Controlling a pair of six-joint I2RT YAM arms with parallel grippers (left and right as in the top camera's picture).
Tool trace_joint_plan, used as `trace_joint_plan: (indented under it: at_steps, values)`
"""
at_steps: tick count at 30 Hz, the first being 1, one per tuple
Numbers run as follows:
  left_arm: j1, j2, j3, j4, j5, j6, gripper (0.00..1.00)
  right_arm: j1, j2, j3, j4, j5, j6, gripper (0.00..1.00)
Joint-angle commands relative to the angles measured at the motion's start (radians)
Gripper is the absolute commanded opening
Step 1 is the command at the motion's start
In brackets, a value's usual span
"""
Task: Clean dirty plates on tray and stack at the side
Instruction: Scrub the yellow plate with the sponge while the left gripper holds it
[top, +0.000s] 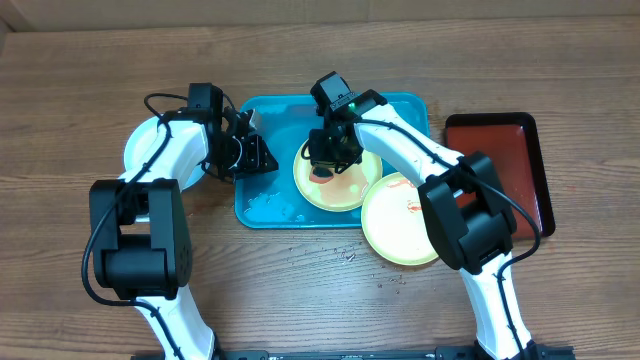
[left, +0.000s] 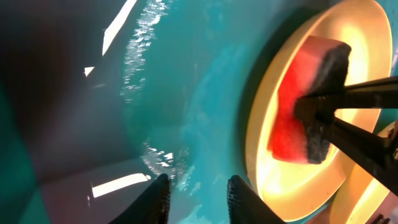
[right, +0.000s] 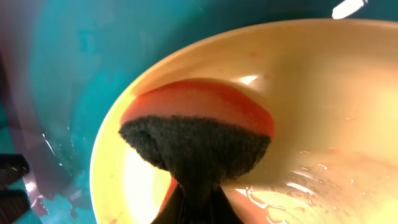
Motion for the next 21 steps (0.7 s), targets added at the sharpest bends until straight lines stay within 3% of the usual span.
trace_joint_plan:
  at_steps: [1,11,21]
  values:
    - [-0.027,-0.009,0.008,-0.001,0.001,0.0,0.36,0.019,0.022,0.027,0.024,0.02,-0.003,0.04]
    - [-0.066,-0.009,0.008,0.003,-0.029,0.003,0.43,0.035,0.022,0.027,0.056,0.002,-0.004,0.04]
    - [-0.069,0.027,0.006,0.021,-0.15,-0.06,0.36,0.036,0.022,0.027,0.073,-0.011,-0.003,0.04]
